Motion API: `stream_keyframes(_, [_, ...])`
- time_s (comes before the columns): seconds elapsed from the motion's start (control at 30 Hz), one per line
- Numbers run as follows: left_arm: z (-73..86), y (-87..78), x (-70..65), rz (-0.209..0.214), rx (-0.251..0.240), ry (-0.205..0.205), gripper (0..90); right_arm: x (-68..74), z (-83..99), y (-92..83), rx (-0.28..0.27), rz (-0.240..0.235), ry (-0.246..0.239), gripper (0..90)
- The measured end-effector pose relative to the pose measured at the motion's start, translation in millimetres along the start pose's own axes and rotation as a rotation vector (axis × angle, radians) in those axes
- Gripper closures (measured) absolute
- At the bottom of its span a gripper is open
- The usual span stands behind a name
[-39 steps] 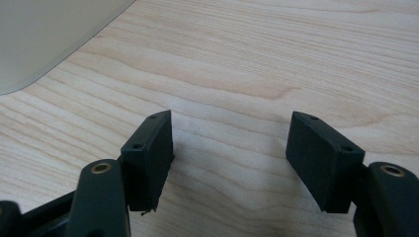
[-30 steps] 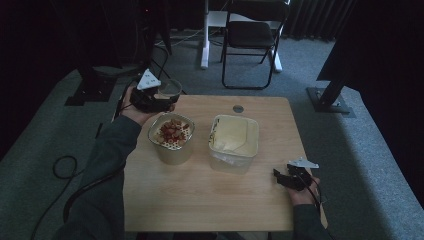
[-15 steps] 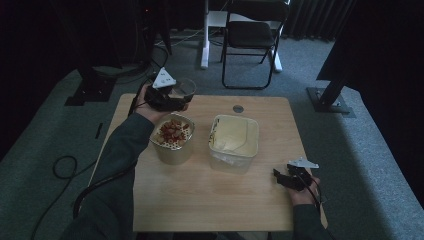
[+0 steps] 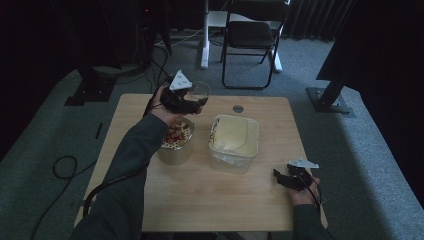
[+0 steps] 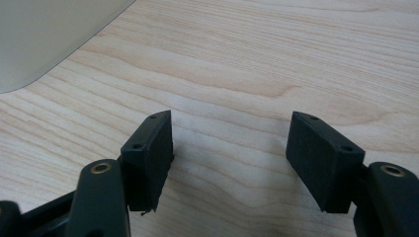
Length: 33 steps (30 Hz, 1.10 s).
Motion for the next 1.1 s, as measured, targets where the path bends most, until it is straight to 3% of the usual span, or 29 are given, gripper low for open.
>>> stream_keyframes(0.23, [-10.6, 10.7, -14.8, 0.028, -0.018, -0.008, 34.5, 0.0, 0.1, -0.1, 0.000, 0.000, 0.000, 34.2])
stream_keyframes(0.6, [-31.6, 27.5, -43.3, 0.082, -0.027, 0.025, 32.4, 0.0, 0.2, -0.2, 0.001, -0.001, -0.001, 34.1])
stream_keyframes(0.97, [-39.5, 37.7, -62.2, 0.151, -0.033, 0.026, 31.0, -0.2, 0.8, -0.9, 0.000, -0.005, -0.004, 34.0])
stream_keyframes(1.03, [-40.7, 38.5, -65.5, 0.174, -0.041, 0.016, 29.3, -0.3, 0.9, -1.0, 0.000, -0.005, -0.004, 33.9])
stream_keyframes(1.1, [-41.8, 39.7, -68.6, 0.184, -0.040, 0.015, 20.3, -0.3, 1.0, -1.0, 0.000, -0.005, -0.005, 33.9])
Point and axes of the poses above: each handheld gripper's, and its own axes: y roughly forward along the jaws, z roughly out of its underside, x roughly to its left, the point moved 8 cm from there along y, roughly forward along the jaws, and after that the axes turned 2 degrees about -x, right-handed, at the moved point
